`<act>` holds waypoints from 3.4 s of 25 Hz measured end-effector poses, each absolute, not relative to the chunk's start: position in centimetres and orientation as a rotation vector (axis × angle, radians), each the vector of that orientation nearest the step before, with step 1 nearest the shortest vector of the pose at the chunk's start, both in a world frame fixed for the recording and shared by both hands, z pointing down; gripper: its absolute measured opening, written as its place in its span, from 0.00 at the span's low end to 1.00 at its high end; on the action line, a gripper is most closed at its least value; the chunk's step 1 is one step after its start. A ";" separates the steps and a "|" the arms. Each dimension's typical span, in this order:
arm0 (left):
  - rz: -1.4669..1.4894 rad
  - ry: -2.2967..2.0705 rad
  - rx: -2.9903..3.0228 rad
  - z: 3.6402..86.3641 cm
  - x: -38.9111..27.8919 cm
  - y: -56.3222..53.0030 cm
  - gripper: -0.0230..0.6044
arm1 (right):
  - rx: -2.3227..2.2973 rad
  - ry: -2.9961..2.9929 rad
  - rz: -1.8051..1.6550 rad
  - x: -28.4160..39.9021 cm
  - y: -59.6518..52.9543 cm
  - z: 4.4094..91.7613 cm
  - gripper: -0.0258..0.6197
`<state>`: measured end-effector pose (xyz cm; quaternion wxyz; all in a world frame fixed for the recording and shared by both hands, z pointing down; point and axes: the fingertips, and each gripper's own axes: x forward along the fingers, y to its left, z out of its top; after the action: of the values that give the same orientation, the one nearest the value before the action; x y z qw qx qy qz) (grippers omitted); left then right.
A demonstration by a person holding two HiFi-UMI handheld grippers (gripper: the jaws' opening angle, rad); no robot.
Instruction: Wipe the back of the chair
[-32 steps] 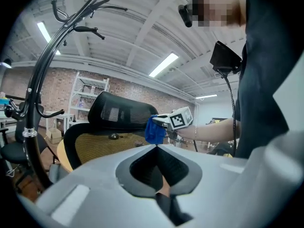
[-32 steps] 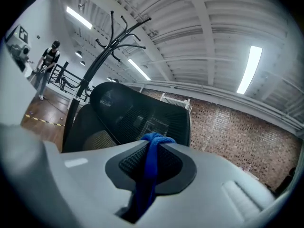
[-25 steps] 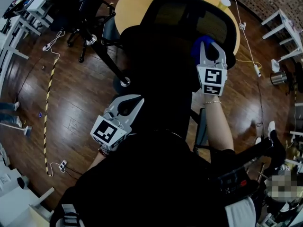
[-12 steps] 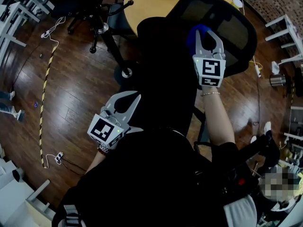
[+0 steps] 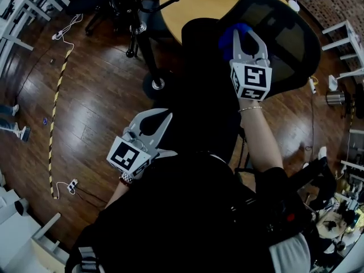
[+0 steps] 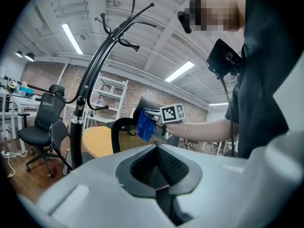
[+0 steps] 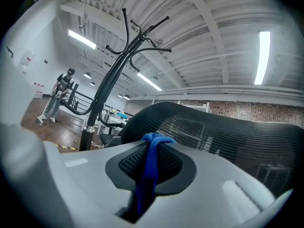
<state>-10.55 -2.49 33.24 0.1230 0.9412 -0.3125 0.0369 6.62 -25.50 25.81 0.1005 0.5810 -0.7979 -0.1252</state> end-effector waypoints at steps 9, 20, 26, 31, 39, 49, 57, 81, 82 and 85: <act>0.092 -0.827 2.765 33.6 -11.8 -1.6 0.04 | 1.557 -2.589 -0.318 1.0 -23.3 24.6 0.09; 0.100 -0.588 2.830 33.5 -3.2 -2.4 0.04 | 1.569 -2.541 -0.345 9.9 -13.2 24.2 0.09; 0.089 -0.565 2.850 31.5 2.8 -2.0 0.04 | 1.834 -2.213 -0.199 25.4 -12.0 28.5 0.09; 0.118 -0.640 2.828 31.2 4.9 -1.6 0.04 | 1.873 -2.131 -0.169 31.1 -14.4 30.3 0.09; 0.110 -0.847 2.782 30.9 3.2 -2.4 0.04 | 1.767 -2.185 -0.261 27.8 -18.8 30.5 0.09; 0.121 -1.008 2.705 32.0 -1.6 -2.3 0.04 | 1.599 -2.354 -0.302 17.4 -23.2 30.2 0.09; 0.109 -1.113 2.671 31.9 -6.0 -1.5 0.04 | 1.394 -2.511 -0.372 7.4 -24.7 29.1 0.09; 0.086 -0.802 2.847 30.6 3.8 -2.4 0.04 | 1.739 -2.230 -0.070 31.0 -11.9 31.9 0.09; 0.108 -0.814 2.860 30.4 4.1 -2.4 0.04 | 1.781 -2.180 -0.039 33.4 -11.5 32.7 0.09; 0.176 -0.820 2.875 30.3 6.7 -1.1 0.04 | 1.840 -2.104 -0.029 39.0 -11.5 34.0 0.09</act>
<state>6.72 -1.08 30.35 0.0732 0.9574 -0.2730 0.0585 38.95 -11.50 33.98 0.1724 0.6485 -0.7414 -0.0103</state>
